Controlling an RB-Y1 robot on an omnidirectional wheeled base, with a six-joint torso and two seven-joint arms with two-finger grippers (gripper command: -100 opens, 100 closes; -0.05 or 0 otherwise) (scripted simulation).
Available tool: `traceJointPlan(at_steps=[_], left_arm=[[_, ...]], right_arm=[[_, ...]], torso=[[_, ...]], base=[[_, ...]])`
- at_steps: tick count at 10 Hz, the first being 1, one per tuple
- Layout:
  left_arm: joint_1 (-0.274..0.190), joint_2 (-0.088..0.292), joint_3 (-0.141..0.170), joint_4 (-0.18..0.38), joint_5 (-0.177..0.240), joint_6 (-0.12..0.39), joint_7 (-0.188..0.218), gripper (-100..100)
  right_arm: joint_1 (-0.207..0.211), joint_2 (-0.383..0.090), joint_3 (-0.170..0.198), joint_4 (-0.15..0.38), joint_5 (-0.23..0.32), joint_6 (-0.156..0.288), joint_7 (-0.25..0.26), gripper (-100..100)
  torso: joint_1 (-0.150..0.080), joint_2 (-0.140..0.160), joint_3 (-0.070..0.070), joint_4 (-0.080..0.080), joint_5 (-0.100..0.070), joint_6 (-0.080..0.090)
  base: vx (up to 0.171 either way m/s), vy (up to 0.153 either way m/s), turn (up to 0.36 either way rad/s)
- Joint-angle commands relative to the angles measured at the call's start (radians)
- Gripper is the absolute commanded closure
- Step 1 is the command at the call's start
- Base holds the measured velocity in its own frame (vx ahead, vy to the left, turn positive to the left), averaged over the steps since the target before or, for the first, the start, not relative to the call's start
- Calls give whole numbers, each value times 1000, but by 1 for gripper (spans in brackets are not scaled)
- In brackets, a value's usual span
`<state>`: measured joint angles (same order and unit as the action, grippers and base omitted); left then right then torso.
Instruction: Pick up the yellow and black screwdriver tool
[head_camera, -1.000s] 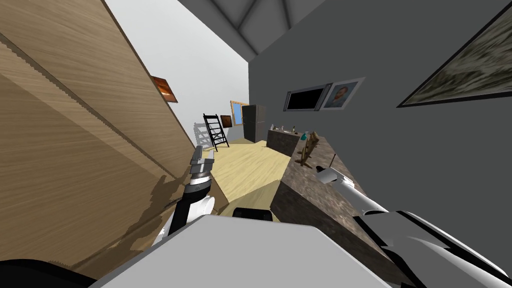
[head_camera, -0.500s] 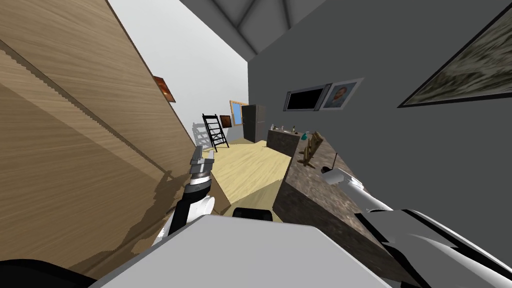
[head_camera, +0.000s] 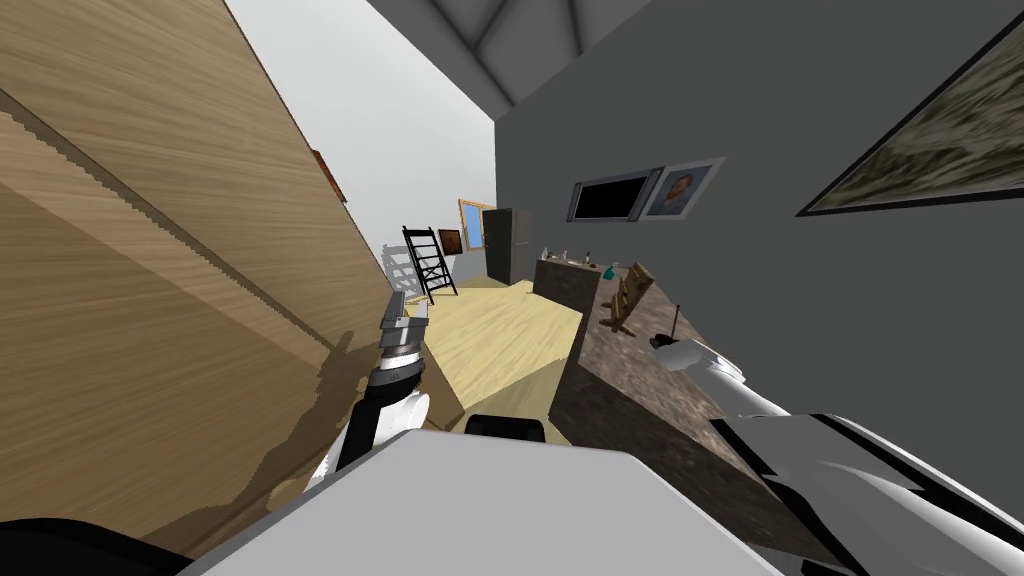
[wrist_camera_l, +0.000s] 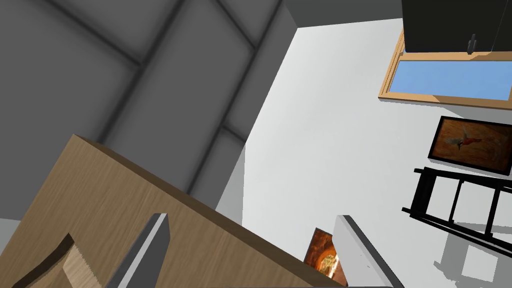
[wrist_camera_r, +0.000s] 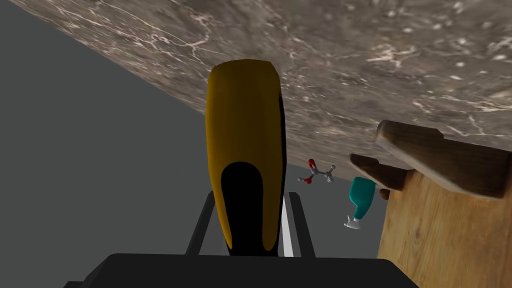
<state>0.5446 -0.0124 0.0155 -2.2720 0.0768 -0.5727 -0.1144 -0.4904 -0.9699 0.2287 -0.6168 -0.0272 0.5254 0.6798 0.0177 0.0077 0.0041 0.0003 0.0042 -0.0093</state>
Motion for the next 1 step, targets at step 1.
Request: traceJointPlan(at_steps=[1], left_arm=[[0,0,0,0,0,0,0,0]], right_arm=[[0,0,0,0,0,0,0,0]], torso=[[0,0,0,0,0,0]], base=[[0,7,1]])
